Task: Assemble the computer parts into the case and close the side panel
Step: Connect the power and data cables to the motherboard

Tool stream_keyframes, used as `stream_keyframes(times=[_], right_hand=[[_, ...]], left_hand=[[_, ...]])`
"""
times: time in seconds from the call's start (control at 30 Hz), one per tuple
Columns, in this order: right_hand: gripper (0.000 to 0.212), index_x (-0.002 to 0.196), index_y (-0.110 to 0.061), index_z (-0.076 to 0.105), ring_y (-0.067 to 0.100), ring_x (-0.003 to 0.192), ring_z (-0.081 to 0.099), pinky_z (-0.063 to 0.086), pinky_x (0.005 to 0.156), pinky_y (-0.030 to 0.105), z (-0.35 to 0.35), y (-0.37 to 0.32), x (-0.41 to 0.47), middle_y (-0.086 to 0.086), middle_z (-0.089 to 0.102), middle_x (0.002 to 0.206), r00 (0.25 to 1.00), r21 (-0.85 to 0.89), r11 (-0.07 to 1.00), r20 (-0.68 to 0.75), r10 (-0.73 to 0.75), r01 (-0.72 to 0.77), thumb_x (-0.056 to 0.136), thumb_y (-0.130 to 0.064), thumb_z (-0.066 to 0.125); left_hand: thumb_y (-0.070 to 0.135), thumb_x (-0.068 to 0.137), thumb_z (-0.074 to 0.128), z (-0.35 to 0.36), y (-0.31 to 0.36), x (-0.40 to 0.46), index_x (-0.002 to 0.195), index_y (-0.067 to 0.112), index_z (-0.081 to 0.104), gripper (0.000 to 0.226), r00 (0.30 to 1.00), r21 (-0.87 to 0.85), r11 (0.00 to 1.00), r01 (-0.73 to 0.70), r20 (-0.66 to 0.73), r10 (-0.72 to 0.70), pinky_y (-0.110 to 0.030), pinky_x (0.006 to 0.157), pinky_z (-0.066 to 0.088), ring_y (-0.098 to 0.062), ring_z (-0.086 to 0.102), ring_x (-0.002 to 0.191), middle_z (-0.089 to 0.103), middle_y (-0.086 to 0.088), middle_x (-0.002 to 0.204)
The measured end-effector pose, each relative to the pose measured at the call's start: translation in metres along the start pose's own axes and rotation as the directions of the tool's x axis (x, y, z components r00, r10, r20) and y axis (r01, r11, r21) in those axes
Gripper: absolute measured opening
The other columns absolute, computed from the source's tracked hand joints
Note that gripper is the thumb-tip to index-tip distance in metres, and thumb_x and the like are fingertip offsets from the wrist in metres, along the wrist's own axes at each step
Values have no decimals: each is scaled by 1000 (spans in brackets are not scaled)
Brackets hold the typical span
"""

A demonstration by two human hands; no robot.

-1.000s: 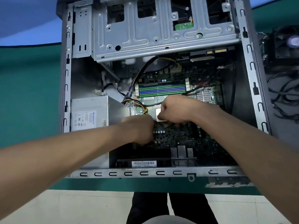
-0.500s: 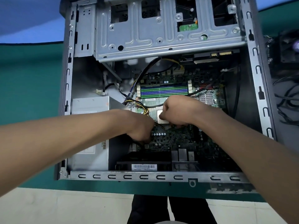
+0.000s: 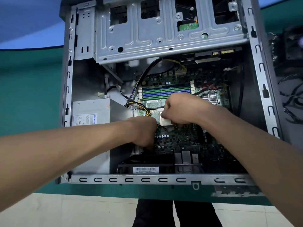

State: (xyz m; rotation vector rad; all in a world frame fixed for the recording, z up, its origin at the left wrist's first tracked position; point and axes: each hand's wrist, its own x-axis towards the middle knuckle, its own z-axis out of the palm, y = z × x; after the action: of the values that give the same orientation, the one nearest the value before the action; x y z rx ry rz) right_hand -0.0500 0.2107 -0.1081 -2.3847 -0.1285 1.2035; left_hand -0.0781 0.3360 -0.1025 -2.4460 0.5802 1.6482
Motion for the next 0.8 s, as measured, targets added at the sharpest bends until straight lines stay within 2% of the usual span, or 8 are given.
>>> stream_keyframes(times=[0.07,0.13,0.2,0.37,0.47,0.53,0.67,0.8], right_hand=[[18,87,-9,63,19,64,49,40,61,27,1,0,1,7,71,93,1000,-1,1000,-8,-2,2,89,-25,54],[19,85,-8,62,19,63,48,39,61,27,1,0,2,9,71,94,1000,-15,1000,-9,-5,5,89,-25,54],[13,78,-16,56,19,62,46,38,61,27,0,1,2,11,70,101,1000,-17,1000,-8,-14,14,89,-24,54],[13,77,-19,54,20,62,45,38,61,28,-3,0,1,11,72,96,1000,1,1000,-8,-18,18,89,-23,53],[16,79,-12,59,22,62,50,43,62,29,-4,0,0,11,72,95,1000,8,1000,-21,-9,9,89,-23,53],[22,89,-6,65,22,65,56,48,66,30,-4,0,-1,9,72,93,1000,25,1000,-22,0,1,90,-24,53],[23,94,-7,67,21,62,56,45,63,27,-5,0,-2,7,74,91,1000,41,999,-18,5,-4,89,-24,52],[21,89,-7,66,21,63,59,46,62,27,-4,0,0,6,73,87,1000,43,999,-19,5,-4,90,-24,52]], left_hand=[[27,83,67,-1,0,1,63,6,57,31,1000,-3,1000,3,23,-3,-33,69,48,-32,63,90,61,-6,71],[24,82,69,-3,0,3,50,2,47,45,999,-8,1000,-5,36,5,-37,69,48,-37,57,76,46,-3,52],[22,83,67,-4,3,2,43,9,41,50,999,22,1000,0,32,-1,-37,67,48,-26,47,65,38,-2,47],[13,86,58,2,16,2,59,13,40,32,994,35,993,112,-23,-111,-36,67,48,-23,53,74,43,2,61],[12,84,60,3,16,3,60,15,44,28,986,-16,986,165,-16,-166,-32,65,47,-20,55,74,47,5,59],[12,82,61,4,16,2,60,14,43,29,980,-37,980,196,-29,-197,-29,62,43,-20,53,72,46,4,60],[10,81,61,6,18,2,61,13,42,28,969,-71,968,239,-44,-243,-29,63,43,-22,56,77,43,3,62],[8,82,62,5,19,1,59,13,44,30,964,-91,960,264,0,-265,-26,52,42,-15,47,55,44,3,59]])
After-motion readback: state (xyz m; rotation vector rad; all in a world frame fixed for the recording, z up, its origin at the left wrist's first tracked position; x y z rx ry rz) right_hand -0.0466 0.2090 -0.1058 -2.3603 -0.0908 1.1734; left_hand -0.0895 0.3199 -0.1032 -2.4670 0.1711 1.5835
